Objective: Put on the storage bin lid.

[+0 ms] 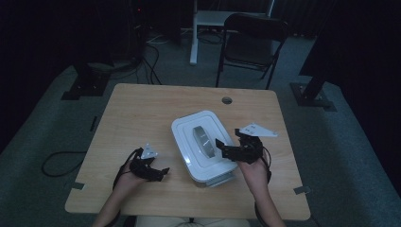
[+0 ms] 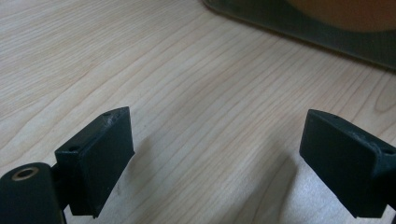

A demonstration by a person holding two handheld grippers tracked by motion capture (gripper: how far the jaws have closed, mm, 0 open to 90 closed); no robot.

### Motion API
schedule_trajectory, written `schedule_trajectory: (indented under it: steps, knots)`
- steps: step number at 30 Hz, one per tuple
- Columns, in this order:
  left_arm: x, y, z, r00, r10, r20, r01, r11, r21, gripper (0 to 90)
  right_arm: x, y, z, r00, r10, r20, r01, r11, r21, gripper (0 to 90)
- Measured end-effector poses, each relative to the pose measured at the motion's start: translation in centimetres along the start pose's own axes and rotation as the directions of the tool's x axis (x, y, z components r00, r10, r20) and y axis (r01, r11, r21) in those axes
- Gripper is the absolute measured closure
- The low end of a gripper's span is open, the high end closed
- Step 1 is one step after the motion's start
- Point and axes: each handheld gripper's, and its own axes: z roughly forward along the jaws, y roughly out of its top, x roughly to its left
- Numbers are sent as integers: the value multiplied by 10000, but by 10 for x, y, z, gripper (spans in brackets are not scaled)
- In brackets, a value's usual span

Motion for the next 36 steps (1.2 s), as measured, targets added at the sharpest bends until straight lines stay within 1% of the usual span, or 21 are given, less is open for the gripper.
schedule_trajectory:
  steps: [1, 2, 6, 7, 9, 11, 12, 14, 16, 18, 21, 24, 27, 31, 33, 36]
  knots:
    - [-1, 1, 1, 10000, -41, -17, 41, 10000, -42, 104, -3, 0, 0, 9999, -36, 157, 37, 10000, -71, 136]
    - [-1, 2, 1, 10000, -22, -31, 22, 10000, -11, 104, -6, 0, -1, 9989, -143, 451, 146, 9999, -65, 136]
    - [-3, 7, 1, 10000, 47, 22, -47, 9999, -107, 105, -21, 0, -1, 9969, -392, 683, 410, 9988, -262, 136]
    - [-3, 8, 1, 10000, 30, 54, -29, 9999, -143, 105, -25, 0, -1, 9960, -390, 802, 413, 9988, -271, 136]
    - [-4, 10, 1, 10000, -13, 76, 15, 9997, -242, 104, -33, -1, -1, 9936, -399, 1059, 450, 9979, -469, 134]
    - [-5, 12, 2, 10000, 42, 80, -40, 9997, -251, 104, -42, -2, 0, 9916, -374, 1239, 435, 9980, -462, 133]
    - [-6, 13, 2, 9999, 63, 88, -61, 9996, -260, 104, -47, -4, 1, 9897, -407, 1374, 478, 9977, -488, 133]
    - [-8, 16, 2, 9998, 170, 121, -166, 9995, -285, 104, -55, -8, 3, 9814, -510, 1851, 613, 9969, -501, 130]
    - [-8, 18, 2, 9996, 228, 164, -224, 9994, -278, 104, -65, -12, 6, 9791, -446, 1986, 531, 9979, -375, 126]
    - [-9, 20, 2, 9997, 229, 123, -225, 9992, -316, 104, -74, -18, 9, 9724, -421, 2295, 487, 9986, -228, 126]
    - [-9, 23, 3, 9996, 235, 132, -230, 9991, -360, 104, -88, -30, 15, 9670, -336, 2525, 369, 9993, -83, 126]
    - [-9, 27, 6, 9995, 270, 167, -264, 9990, -361, 104, -96, -44, 23, 9628, -350, 2681, 301, 9993, 225, 126]
    - [-8, 30, 7, 9995, 248, 192, -240, 9989, -394, 105, -101, -59, 32, 9629, -254, 2688, 117, 9986, 523, 126]
    - [-9, 35, 9, 9994, 241, 265, -230, 9988, -439, 105, -103, -74, 42, 9676, -181, 2519, -11, 9971, 760, 126]
    - [-10, 38, 10, 9993, 283, 253, -270, 9985, -471, 104, -102, -79, 46, 9701, -236, 2415, 9, 9956, 937, 126]
    - [-11, 43, 12, 9990, 358, 281, -343, 9981, -507, 104, -98, -84, 49, 9752, -258, 2200, 46, 9954, 961, 126]
